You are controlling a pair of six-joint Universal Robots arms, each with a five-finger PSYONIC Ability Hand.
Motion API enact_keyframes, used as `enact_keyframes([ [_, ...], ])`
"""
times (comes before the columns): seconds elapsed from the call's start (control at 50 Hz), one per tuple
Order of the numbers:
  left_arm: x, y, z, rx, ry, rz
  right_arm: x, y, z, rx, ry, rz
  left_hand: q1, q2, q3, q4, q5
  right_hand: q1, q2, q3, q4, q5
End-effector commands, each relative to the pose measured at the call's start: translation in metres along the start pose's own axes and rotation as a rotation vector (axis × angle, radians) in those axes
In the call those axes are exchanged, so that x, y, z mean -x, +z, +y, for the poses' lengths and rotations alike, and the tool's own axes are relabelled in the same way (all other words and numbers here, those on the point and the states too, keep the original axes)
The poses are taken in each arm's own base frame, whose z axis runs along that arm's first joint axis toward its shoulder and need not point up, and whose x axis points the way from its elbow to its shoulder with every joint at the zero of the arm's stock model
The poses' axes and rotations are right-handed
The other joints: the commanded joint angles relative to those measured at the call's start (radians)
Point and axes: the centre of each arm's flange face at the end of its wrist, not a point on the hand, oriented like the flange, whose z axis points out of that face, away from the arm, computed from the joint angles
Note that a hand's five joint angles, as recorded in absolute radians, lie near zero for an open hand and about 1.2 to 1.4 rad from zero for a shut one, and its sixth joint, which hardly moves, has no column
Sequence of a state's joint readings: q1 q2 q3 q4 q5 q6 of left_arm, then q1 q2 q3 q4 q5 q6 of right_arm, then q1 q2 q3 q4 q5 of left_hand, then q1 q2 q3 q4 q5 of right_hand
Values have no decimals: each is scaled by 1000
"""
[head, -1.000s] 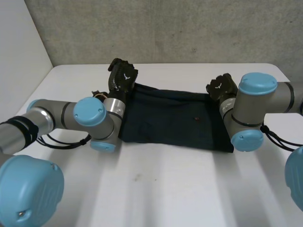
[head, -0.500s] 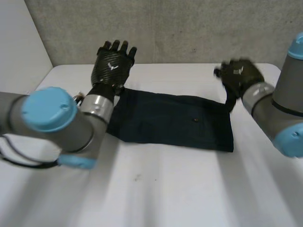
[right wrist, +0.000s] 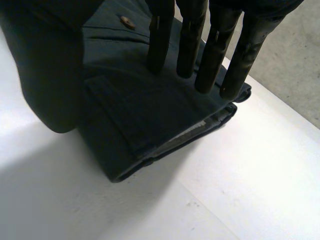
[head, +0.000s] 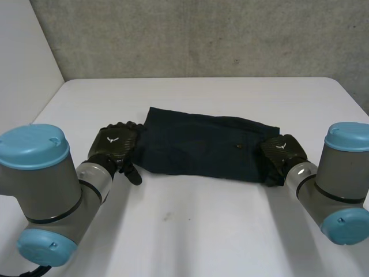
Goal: Fold the shorts.
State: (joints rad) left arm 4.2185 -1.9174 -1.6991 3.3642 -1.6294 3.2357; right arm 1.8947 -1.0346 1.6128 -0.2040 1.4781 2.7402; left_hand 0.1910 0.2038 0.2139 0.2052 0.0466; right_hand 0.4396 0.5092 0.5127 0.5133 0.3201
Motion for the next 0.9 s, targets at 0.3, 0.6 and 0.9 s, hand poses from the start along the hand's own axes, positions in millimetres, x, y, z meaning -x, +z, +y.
enact_keyframes([
  [0.3, -1, -1, 6, 16, 6, -12, -46, -34, -8, 142, -305, 62, -13, -26, -36, -27, -43, 957, 887, 884, 883, 902],
  [0.6, -1, -3, 4, 13, 6, -13, -30, -43, -76, -53, -742, 75, -13, -26, -36, -27, -43, 957, 887, 884, 883, 902],
  [0.9, 9, -20, -59, -186, -12, -39, 126, -43, -112, -470, -597, -513, -4, -17, -27, -18, -34, 957, 887, 884, 883, 902],
])
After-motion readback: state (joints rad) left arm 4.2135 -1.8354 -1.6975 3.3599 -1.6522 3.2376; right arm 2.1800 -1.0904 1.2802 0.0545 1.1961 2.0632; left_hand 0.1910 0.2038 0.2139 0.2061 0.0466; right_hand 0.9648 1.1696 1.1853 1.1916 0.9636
